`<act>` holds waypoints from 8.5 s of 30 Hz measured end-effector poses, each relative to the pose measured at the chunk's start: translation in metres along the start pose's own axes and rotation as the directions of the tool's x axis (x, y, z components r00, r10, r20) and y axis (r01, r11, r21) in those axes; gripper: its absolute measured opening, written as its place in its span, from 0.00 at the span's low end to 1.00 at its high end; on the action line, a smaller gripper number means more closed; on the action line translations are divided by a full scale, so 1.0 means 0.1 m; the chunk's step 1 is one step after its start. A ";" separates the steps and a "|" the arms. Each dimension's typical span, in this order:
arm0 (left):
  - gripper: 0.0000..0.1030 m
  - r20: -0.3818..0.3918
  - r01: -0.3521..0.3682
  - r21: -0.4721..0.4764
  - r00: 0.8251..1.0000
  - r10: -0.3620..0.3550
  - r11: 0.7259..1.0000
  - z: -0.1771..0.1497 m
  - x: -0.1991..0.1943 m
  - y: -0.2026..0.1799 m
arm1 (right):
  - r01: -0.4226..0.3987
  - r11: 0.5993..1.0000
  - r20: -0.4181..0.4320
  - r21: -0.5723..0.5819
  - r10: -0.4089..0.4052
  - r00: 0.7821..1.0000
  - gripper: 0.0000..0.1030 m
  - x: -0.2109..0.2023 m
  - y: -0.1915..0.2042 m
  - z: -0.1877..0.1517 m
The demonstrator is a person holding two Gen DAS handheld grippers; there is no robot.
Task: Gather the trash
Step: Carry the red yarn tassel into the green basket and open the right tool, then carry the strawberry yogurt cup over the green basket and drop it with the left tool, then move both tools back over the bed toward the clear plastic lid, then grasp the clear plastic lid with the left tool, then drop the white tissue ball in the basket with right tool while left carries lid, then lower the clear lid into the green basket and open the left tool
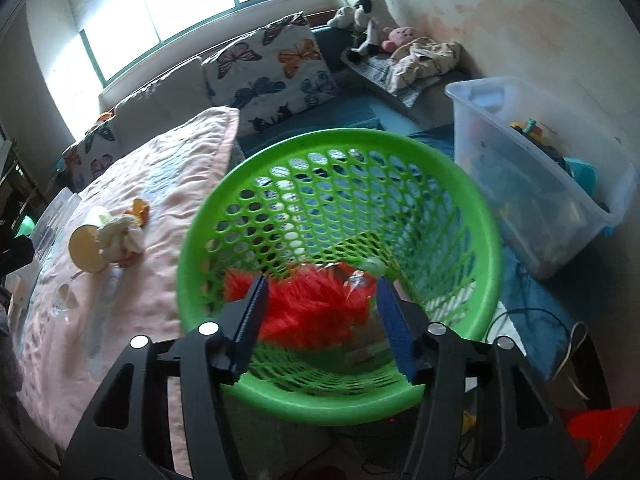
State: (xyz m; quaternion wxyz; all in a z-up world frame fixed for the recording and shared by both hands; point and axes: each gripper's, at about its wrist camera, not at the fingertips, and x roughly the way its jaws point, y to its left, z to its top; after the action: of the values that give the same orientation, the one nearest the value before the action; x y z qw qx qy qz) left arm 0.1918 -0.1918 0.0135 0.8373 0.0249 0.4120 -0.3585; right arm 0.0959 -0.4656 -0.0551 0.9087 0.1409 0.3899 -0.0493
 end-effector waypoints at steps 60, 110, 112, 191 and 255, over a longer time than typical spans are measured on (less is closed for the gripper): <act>0.90 -0.028 -0.120 0.017 0.992 0.120 0.993 -0.17 0.36 -0.32 | -0.053 0.998 0.096 -0.038 0.056 0.994 0.73 -0.55 0.04 -0.20; 0.91 -0.092 -0.331 -0.118 0.942 0.321 0.936 -0.92 -0.14 1.19 | -0.220 0.950 -0.017 -0.220 0.221 0.975 0.79 -0.14 1.34 -0.11; 0.91 -0.090 -0.328 -0.118 0.943 0.319 0.937 -0.92 -0.14 1.19 | -0.225 0.948 -0.024 -0.226 0.225 0.974 0.79 -0.12 1.37 -0.11; 0.65 -0.014 -0.214 -0.129 0.977 0.214 0.968 -0.68 -0.42 0.79 | -0.206 0.941 -0.079 -0.269 0.191 0.978 0.53 0.28 1.51 0.07; 0.65 -0.193 -0.011 0.071 0.981 0.025 0.997 0.13 1.26 -0.84 | 0.006 1.000 0.034 0.028 -0.007 0.999 0.65 -0.34 -0.44 -0.09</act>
State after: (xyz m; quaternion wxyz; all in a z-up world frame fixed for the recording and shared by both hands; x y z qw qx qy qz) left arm 0.1993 -0.3319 -0.0455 0.7950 0.0924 0.4788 -0.3609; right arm 0.0575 -0.5055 -0.0462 0.9130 0.1514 0.3739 -0.0602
